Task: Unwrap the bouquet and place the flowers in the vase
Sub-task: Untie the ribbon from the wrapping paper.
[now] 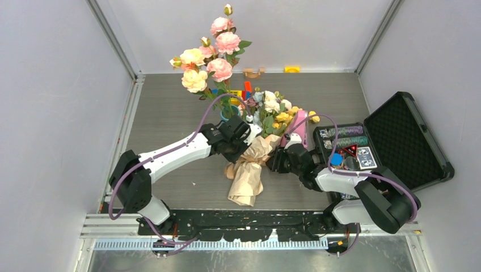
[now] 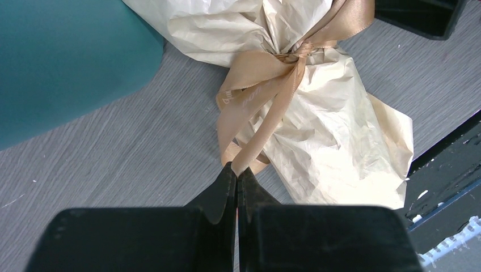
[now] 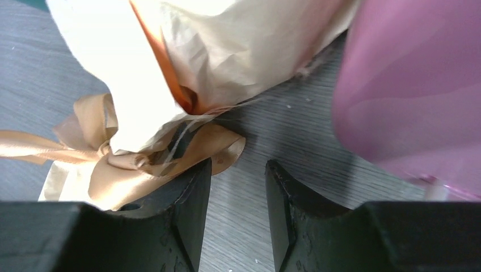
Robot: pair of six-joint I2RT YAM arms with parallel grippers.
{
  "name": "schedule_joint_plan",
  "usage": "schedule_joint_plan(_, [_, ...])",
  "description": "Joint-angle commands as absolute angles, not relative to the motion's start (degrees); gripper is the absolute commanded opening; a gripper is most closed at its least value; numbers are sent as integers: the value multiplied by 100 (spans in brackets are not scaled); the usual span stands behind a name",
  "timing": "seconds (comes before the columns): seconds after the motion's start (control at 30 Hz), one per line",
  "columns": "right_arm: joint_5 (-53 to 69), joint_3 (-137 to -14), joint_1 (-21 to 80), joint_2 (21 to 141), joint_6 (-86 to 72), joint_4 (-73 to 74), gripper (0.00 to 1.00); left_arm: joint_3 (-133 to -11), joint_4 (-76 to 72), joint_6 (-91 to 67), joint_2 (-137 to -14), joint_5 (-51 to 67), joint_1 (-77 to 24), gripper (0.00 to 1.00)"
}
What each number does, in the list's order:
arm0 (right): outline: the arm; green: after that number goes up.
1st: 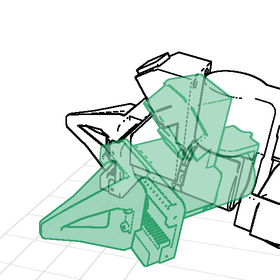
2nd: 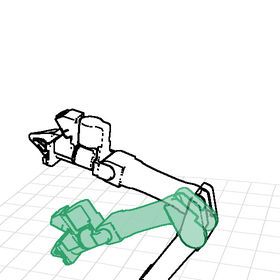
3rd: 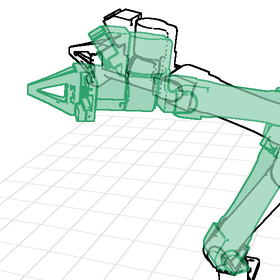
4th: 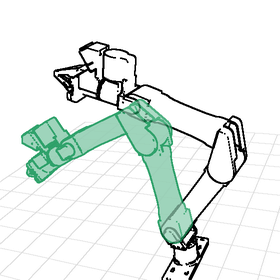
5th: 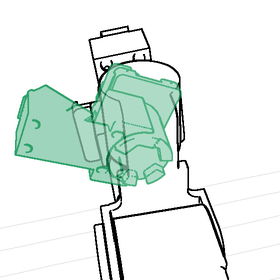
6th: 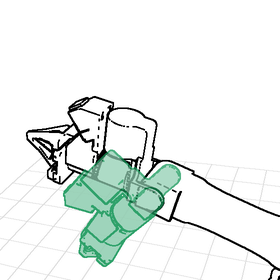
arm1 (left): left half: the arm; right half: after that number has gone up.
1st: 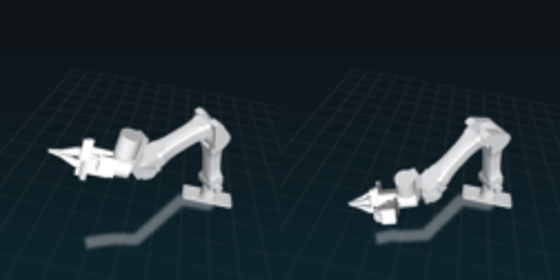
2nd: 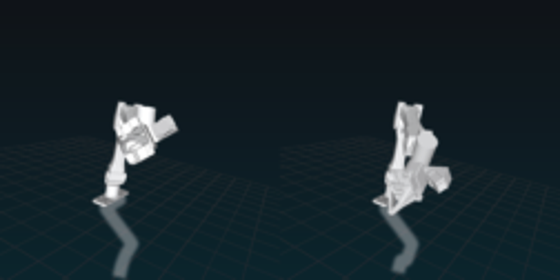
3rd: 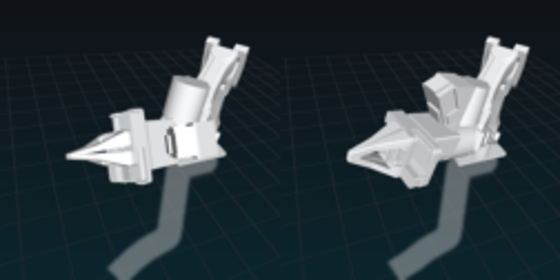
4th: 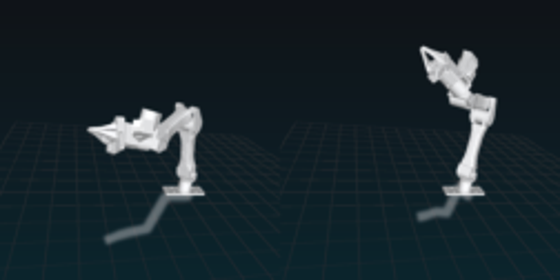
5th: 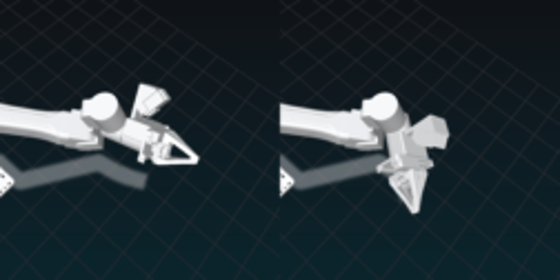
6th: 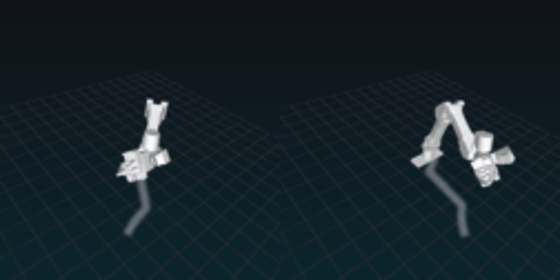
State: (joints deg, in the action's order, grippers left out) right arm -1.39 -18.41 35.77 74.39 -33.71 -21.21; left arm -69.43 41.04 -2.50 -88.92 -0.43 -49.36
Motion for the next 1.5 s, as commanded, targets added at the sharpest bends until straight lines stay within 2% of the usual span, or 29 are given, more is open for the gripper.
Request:
schedule_joint_plan(0.0, [354,-1986,3550,7632,-3179,-2567,46,-7103,4097,-265,-8927,-26,-4913,0])
schedule_joint_plan(0.4, [110,-2132,3567,7832,-2887,-2896,46,-7128,4122,-281,-8999,127,-4913,0])
schedule_joint_plan(0.53, [61,-2161,3617,7880,-2825,-2898,42,-7128,4122,-281,-9013,143,-4913,0])
schedule_joint_plan(0.67, [38,-2171,3672,7868,-2794,-2909,33,-7141,4130,-281,-9034,153,-4913,0])
schedule_joint_plan(0.73, [40,-2183,3694,7866,-2768,-2903,25,-7145,4126,-282,-9043,155,-4913,0])
schedule_joint_plan(0.83, [44,-2204,3719,7855,-2752,-2870,8,-7146,4131,-281,-9053,144,-4913,0])
schedule_joint_plan(0.93, [60,-2241,3775,7688,-2748,-2707,0,-7146,4143,-286,-9063,83,-4913,0])
schedule_joint_plan(1.27, [917,-2351,4001,6881,-2883,-1512,0,-7175,4181,-302,-9071,48,-4913,0])
schedule_joint_plan(1.4, [690,-2384,4225,6288,-3069,-975,0,-7164,4184,-303,-9036,51,-4913,0])
schedule_joint_plan(1.47, [408,-2493,4272,5979,-3107,-603,3,-7171,4183,-292,-9027,51,-4913,0])
